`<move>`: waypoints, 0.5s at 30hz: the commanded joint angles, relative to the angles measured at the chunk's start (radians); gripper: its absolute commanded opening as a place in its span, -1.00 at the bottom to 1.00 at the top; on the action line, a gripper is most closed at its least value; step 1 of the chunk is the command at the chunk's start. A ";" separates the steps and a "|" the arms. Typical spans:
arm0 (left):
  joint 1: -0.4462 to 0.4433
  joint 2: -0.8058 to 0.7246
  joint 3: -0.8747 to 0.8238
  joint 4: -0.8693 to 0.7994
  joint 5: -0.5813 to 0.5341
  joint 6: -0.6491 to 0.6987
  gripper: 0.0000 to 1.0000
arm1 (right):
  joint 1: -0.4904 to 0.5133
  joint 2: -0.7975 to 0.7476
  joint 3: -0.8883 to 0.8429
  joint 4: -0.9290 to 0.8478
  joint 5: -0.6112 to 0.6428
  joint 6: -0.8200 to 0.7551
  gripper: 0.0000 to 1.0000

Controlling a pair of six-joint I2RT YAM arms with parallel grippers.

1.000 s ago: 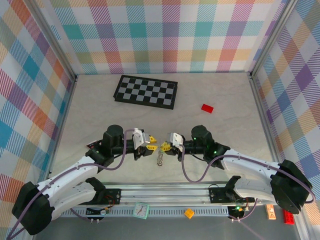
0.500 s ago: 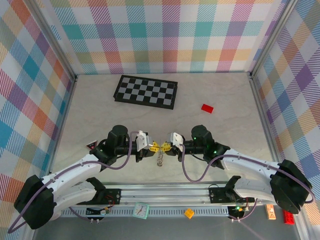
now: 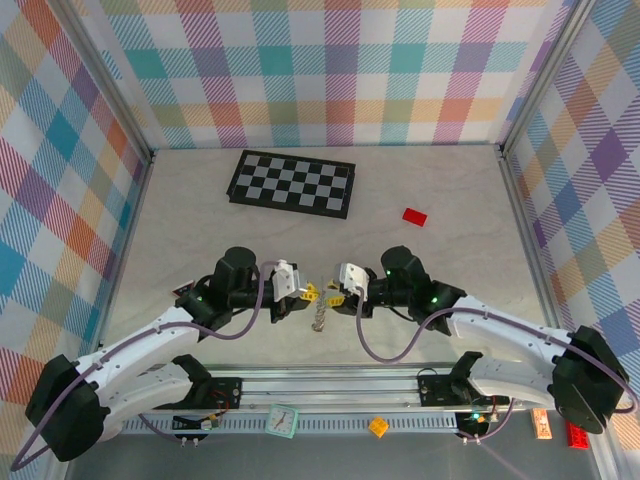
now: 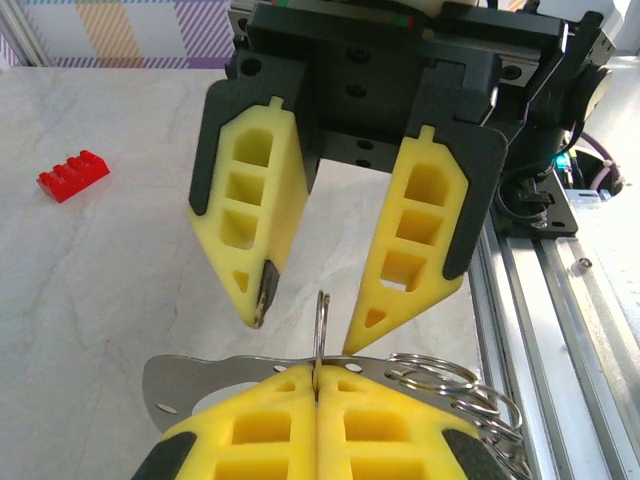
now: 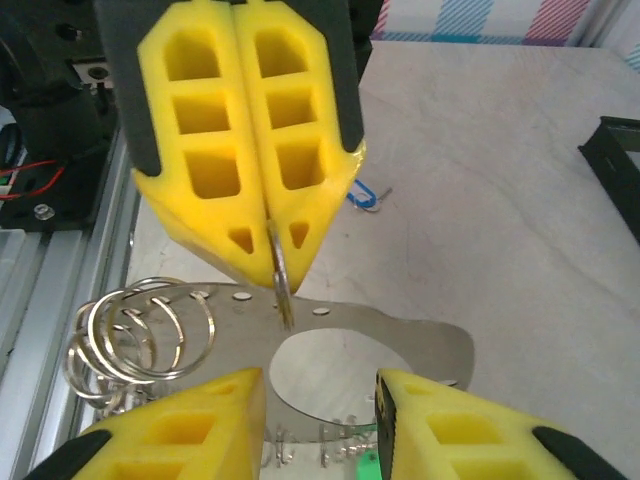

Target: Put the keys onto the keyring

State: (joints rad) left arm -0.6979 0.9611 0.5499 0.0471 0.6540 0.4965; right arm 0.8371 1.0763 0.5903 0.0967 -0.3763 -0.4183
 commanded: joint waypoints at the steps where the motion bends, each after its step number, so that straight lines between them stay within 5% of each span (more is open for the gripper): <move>1: -0.027 -0.007 0.076 -0.113 -0.035 0.063 -1.00 | 0.009 -0.022 0.066 -0.125 0.014 -0.054 -0.33; 15: -0.068 0.029 0.166 -0.264 -0.122 0.131 -1.00 | 0.045 0.011 0.117 -0.128 -0.032 -0.047 -0.53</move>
State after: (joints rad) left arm -0.7525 0.9894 0.6762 -0.2047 0.5358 0.6006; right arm 0.8749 1.0767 0.6674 -0.0246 -0.3759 -0.4572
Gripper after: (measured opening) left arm 0.043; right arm 0.237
